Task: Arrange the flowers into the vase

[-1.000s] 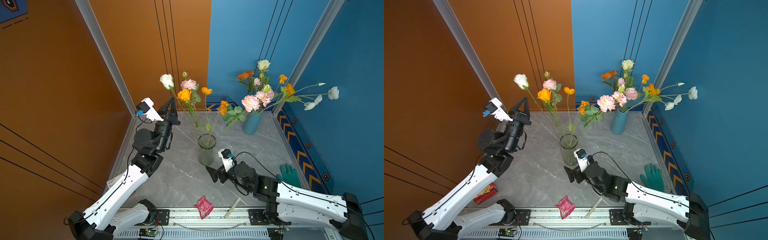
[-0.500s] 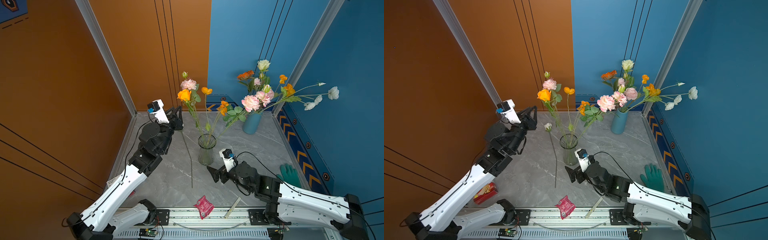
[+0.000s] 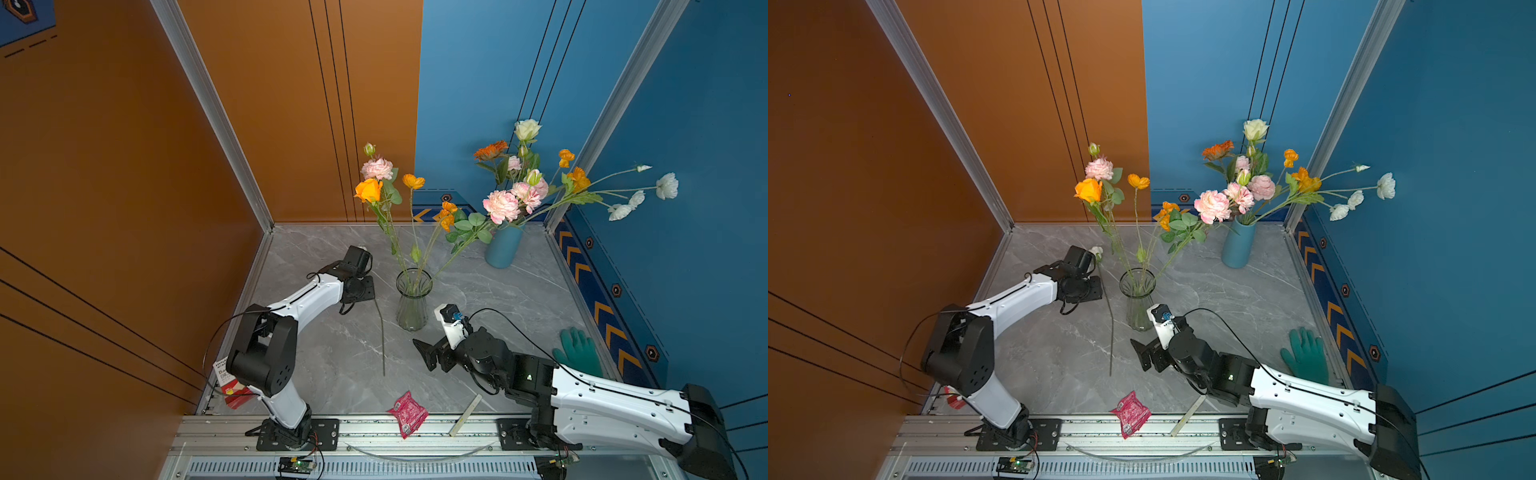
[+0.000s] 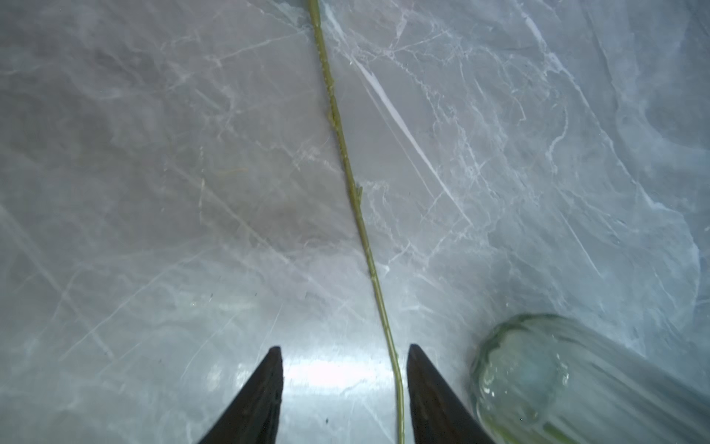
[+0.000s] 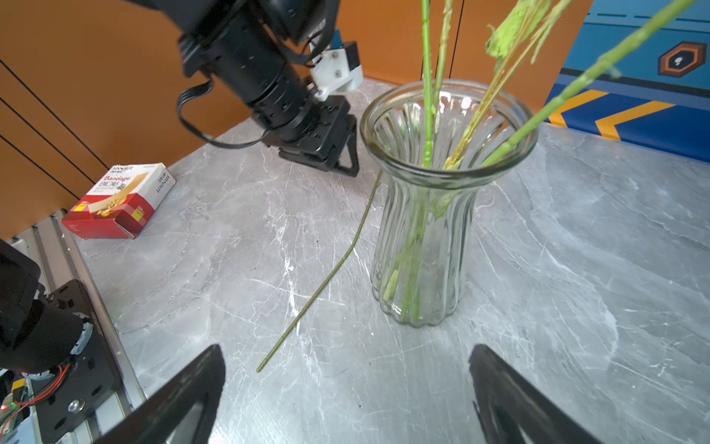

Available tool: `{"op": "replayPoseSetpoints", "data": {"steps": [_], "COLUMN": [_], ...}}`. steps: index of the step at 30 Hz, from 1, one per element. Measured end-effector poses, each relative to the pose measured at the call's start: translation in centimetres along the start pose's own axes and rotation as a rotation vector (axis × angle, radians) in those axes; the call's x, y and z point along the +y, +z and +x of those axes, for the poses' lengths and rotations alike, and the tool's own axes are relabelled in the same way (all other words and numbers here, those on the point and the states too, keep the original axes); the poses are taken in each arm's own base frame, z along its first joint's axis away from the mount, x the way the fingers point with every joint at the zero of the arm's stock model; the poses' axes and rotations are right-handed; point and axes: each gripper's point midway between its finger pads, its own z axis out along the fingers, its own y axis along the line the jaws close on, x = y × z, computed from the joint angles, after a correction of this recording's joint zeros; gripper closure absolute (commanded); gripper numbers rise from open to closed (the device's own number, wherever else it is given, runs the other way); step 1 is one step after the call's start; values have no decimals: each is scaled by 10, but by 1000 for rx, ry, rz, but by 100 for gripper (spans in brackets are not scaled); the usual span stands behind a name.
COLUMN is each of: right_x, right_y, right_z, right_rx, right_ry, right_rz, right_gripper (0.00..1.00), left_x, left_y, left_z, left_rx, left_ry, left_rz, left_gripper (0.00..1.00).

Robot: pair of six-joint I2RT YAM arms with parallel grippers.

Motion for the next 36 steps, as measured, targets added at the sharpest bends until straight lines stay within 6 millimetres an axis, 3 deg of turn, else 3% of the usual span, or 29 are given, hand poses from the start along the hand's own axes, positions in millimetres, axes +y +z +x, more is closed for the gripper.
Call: {"op": "replayPoseSetpoints", "data": {"steps": [5, 11, 29, 36], "right_x": [0, -7, -22, -22], "right_y": [1, 2, -8, -14], "right_z": [13, 22, 19, 12], "right_rx": [24, 38, -9, -38], "right_ry": [4, 4, 49, 66], "right_rz": [2, 18, 28, 19], "right_gripper": [0, 0, 0, 0], "left_x": [-9, 0, -2, -1], "left_y": [41, 74, 83, 84], "left_z": [-29, -28, -34, -32], "left_rx": [9, 41, 41, 70], "left_ry": [-34, -116, -156, -189], "left_rz": [-15, -71, -246, -269], "left_gripper": [59, 69, 78, 95]}}
